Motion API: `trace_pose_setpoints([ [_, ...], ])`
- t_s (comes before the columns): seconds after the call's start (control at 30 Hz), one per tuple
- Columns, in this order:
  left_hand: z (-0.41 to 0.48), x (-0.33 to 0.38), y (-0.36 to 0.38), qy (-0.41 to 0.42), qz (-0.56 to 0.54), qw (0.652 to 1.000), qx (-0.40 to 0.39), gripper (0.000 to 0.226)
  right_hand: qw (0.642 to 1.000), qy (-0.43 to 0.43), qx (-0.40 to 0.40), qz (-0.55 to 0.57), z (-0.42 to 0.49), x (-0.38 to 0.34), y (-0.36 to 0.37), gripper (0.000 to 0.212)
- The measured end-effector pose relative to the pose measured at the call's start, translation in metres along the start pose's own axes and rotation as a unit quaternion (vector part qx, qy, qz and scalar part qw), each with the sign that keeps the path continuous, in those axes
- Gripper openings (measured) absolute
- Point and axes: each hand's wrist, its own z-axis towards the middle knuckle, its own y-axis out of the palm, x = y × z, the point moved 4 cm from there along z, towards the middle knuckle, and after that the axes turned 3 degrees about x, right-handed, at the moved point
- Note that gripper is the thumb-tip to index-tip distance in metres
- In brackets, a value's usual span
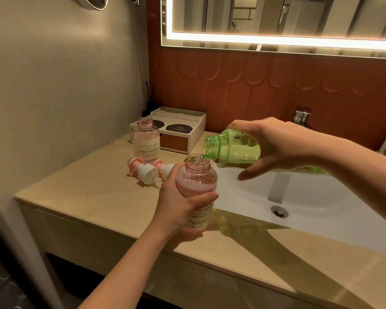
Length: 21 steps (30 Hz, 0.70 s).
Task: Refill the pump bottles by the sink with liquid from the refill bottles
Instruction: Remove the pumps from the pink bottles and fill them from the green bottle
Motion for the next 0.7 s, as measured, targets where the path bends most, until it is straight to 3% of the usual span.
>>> trace_pose_setpoints([
  [0.7, 0.0, -0.002, 0.0, 0.001, 0.005, 1.0, 0.008, 0.064, 0.994, -0.017, 0.015, 0.109, 0.001, 0.011, 0.018, 0.077],
])
